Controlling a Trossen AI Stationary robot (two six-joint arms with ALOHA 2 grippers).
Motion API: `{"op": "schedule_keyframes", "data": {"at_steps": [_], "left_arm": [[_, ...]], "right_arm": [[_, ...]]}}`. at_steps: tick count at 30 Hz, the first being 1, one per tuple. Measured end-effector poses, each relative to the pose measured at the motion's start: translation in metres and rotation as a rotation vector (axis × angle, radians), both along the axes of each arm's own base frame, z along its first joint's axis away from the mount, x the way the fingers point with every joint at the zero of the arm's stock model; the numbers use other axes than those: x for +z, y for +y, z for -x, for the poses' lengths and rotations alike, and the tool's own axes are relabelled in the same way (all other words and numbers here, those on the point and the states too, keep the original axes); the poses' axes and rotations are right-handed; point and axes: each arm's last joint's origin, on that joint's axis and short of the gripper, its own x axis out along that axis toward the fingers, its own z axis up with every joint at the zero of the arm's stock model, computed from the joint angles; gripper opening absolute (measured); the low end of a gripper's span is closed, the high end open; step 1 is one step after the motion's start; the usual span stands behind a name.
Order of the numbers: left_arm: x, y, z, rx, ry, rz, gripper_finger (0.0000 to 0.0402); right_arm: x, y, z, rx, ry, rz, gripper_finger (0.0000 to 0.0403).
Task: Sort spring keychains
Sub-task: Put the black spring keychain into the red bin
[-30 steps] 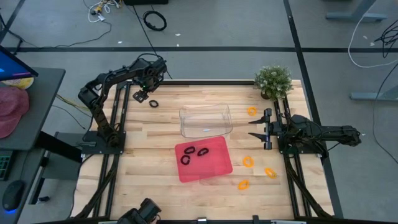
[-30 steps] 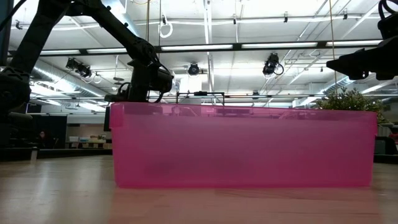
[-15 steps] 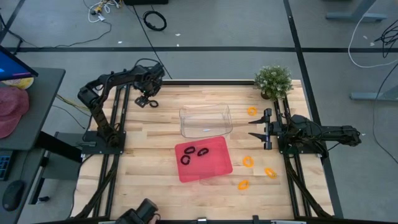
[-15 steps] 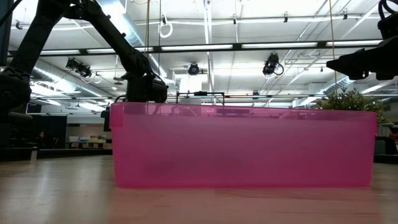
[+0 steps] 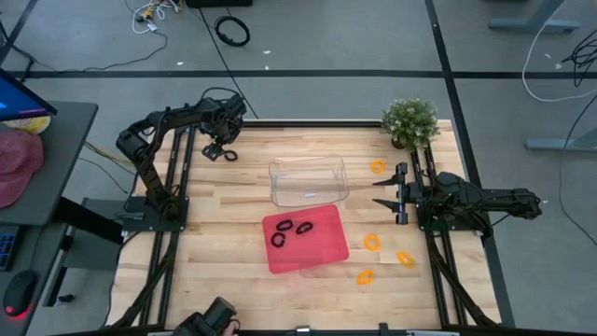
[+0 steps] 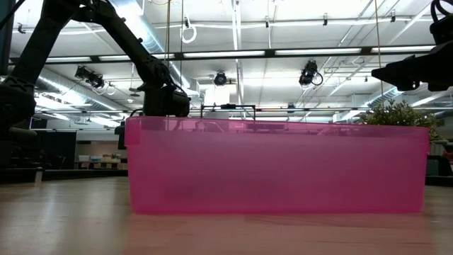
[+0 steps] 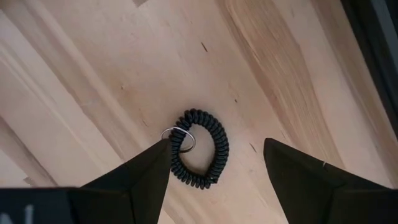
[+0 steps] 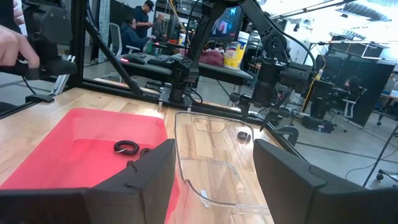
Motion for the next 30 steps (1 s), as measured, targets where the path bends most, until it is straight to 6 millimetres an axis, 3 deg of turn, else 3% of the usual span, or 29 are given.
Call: {"op": "schedule_keyframes", "data": {"at_steps": [9, 20, 30], "left_arm": [[0.000, 0.000, 0.000, 0.018, -0.016, 0.014, 0.0259], [-0.040, 0.009, -0.008, 0.001, 0.016, 0.094, 0.0259], [-0.042, 0.011, -0.008, 0.007, 0.014, 0.087, 0.0259]], "right_arm": [[0.000, 0.000, 0.000, 0.000, 0.000, 0.000, 0.0222], [0.000, 0.000, 0.000, 0.000, 0.000, 0.000, 0.0222], [0.000, 0.000, 0.000, 0.000, 0.000, 0.000, 0.0222]]}}
